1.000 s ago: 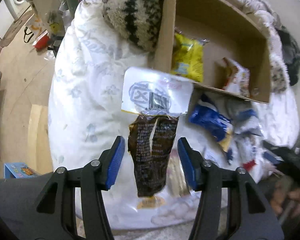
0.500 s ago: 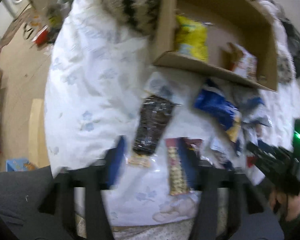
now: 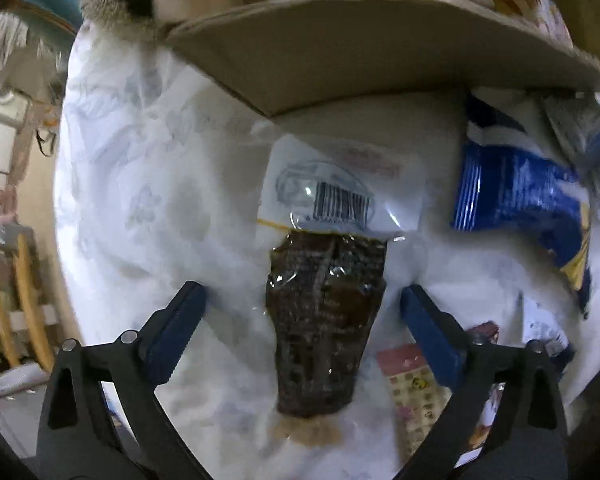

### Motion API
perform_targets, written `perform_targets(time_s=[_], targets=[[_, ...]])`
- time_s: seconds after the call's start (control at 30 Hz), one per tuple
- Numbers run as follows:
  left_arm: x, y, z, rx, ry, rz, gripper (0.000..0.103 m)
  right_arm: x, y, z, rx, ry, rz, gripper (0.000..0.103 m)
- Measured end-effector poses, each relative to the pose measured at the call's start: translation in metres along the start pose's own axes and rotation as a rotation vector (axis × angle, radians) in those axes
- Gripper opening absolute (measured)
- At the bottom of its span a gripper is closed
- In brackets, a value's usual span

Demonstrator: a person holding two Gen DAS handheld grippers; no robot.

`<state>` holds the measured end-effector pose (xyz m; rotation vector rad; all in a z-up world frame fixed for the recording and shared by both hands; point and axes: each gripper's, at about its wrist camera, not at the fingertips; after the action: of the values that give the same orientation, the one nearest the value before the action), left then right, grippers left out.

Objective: Organize snacks
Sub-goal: 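Lift both snacks and carry them over the cardboard box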

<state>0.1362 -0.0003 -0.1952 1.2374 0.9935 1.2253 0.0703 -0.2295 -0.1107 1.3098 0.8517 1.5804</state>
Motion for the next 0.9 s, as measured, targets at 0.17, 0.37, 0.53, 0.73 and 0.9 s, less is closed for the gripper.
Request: perform_targets(time_s=[0.17,0.37,0.53,0.73,0.9], targets=[[0.008,0.016,-0.001,-0.017,0.038,-0.063,0.049,-0.004,0.003,-0.001,-0.012,-0.008,0.021,0.032],[0.03,0.044,-0.015,-0.076,0.124,-0.059,0.046,0.005,0.006,0.002,-0.031,0.021,0.041,0.032],[0.048,0.074,-0.041,-0.083,0.213,-0.128,0.046,0.01,0.011,0.001,-0.058,0.03,0.082,0.032],[0.046,0.138,-0.062,-0.283,0.223,-0.117,0.046,0.018,0.034,0.001,-0.145,0.055,0.15,0.032],[0.039,0.186,-0.055,-0.427,0.209,-0.132,0.046,0.017,0.061,0.009,-0.264,0.032,0.214,0.032]])
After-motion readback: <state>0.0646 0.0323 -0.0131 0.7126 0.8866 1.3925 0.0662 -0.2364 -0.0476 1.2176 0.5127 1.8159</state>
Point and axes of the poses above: each gripper's, at about its wrist camera, not at the fingertips, and y roughly against the way its jaws point, x to its left, z to its top, and after that the axes turned 1 degree about -x, right-handed
